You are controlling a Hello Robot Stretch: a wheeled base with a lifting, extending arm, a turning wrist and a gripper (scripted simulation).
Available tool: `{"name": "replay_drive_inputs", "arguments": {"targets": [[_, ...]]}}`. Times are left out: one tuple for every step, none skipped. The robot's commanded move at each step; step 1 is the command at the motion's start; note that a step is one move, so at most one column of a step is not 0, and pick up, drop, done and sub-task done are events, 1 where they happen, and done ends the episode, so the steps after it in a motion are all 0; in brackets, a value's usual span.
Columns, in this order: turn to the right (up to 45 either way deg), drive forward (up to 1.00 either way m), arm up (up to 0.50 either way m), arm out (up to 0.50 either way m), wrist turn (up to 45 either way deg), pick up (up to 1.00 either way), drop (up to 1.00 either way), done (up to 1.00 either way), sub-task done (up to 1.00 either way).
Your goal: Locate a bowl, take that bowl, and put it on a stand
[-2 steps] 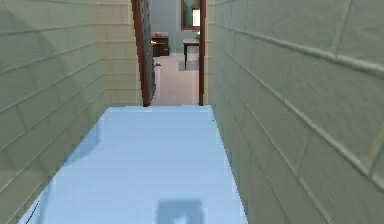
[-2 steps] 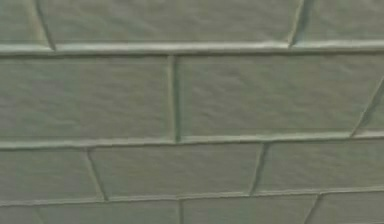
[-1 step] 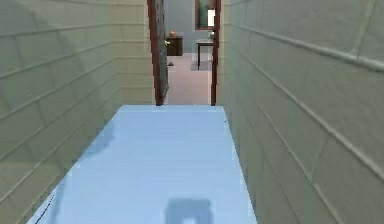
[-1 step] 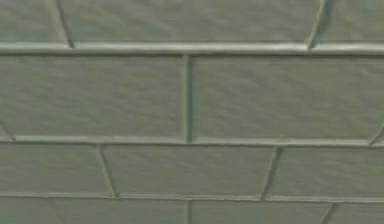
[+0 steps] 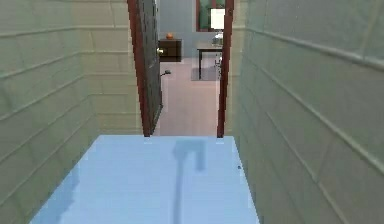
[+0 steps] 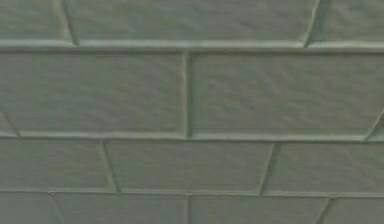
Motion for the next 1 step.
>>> {"name": "replay_drive_inputs", "arguments": {"targets": [[0.0, 1.00, 0.00, 0.00, 0.0, 0.00, 0.00, 0.00, 0.00]]}}
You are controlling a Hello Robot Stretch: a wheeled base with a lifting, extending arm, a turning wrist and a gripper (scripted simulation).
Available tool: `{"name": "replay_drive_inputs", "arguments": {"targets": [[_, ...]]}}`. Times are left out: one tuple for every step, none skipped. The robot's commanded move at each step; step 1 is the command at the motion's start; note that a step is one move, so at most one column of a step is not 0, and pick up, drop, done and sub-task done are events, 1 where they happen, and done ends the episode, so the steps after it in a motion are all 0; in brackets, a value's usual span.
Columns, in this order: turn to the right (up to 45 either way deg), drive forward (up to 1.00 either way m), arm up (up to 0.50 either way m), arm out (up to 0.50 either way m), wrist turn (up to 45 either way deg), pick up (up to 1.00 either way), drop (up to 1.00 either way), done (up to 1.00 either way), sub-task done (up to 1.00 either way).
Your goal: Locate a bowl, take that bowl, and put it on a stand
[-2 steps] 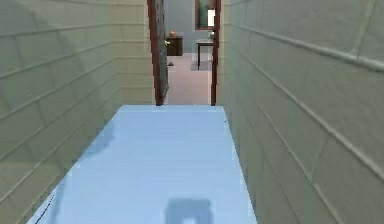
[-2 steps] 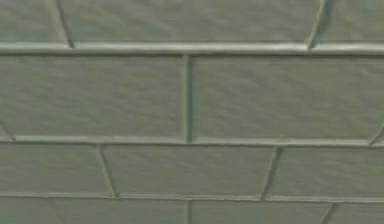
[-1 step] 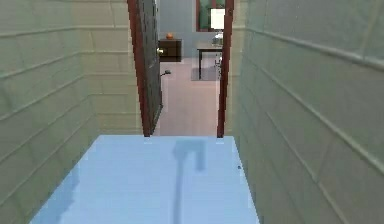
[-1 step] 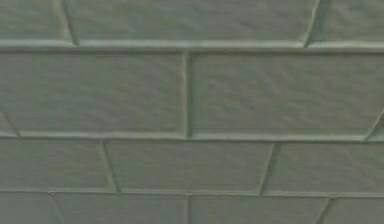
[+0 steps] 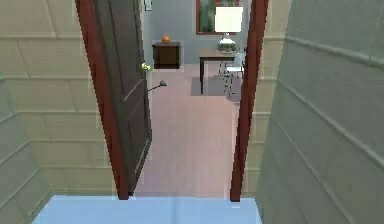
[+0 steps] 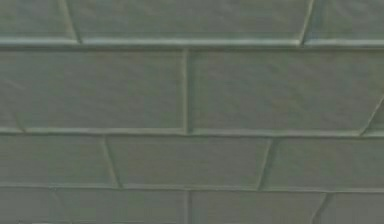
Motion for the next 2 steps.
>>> {"name": "replay_drive_inputs", "arguments": {"targets": [[0.0, 1.00, 0.00, 0.00, 0.0, 0.00, 0.00, 0.00, 0.00], [-3.0, 0.00, 0.00, 0.00, 0.0, 0.00, 0.00, 0.00, 0.00]]}}
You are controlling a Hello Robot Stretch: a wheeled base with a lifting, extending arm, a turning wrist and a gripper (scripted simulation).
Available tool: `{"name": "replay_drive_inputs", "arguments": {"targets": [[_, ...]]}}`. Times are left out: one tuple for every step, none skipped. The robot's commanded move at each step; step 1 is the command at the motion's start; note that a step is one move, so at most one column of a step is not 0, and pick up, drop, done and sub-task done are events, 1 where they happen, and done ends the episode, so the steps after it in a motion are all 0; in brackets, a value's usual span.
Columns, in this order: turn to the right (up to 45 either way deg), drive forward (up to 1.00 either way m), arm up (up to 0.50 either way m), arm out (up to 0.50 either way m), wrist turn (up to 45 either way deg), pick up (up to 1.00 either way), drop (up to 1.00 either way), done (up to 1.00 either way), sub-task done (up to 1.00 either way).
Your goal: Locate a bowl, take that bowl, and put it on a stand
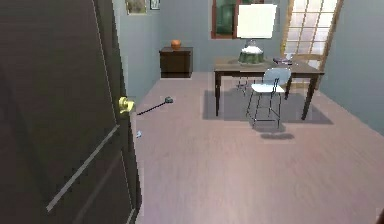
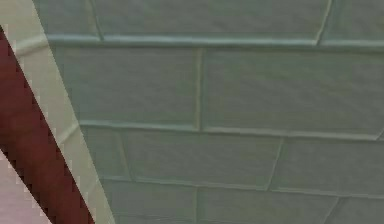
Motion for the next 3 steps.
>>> {"name": "replay_drive_inputs", "arguments": {"targets": [[0.0, 1.00, 0.00, 0.00, 0.0, 0.00, 0.00, 0.00, 0.00], [-3.0, 0.00, 0.00, 0.00, 0.0, 0.00, 0.00, 0.00, 0.00], [0.0, 0.35, 0.00, 0.00, 0.0, 0.00, 0.00, 0.00, 0.00]]}}
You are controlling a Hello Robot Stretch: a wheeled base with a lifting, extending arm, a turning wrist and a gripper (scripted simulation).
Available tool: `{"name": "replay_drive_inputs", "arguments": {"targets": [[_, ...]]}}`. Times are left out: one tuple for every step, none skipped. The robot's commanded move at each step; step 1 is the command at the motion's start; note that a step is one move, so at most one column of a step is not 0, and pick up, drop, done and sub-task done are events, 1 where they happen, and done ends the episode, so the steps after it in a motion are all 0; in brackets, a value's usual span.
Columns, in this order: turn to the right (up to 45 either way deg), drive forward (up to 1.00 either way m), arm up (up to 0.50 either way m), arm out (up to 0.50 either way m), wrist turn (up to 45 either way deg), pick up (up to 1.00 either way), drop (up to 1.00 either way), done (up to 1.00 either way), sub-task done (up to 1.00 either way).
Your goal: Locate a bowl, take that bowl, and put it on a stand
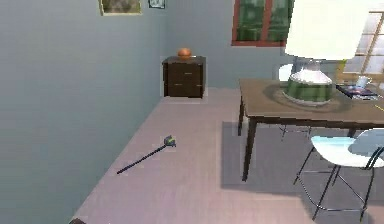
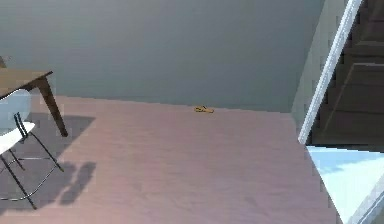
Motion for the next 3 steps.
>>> {"name": "replay_drive_inputs", "arguments": {"targets": [[3.0, 0.00, 0.00, 0.00, 0.0, 0.00, 0.00, 0.00, 0.00], [0.0, 1.00, 0.00, 0.00, 0.0, 0.00, 0.00, 0.00, 0.00], [3.0, 0.00, 0.00, 0.00, 0.0, 0.00, 0.00, 0.00, 0.00]]}}
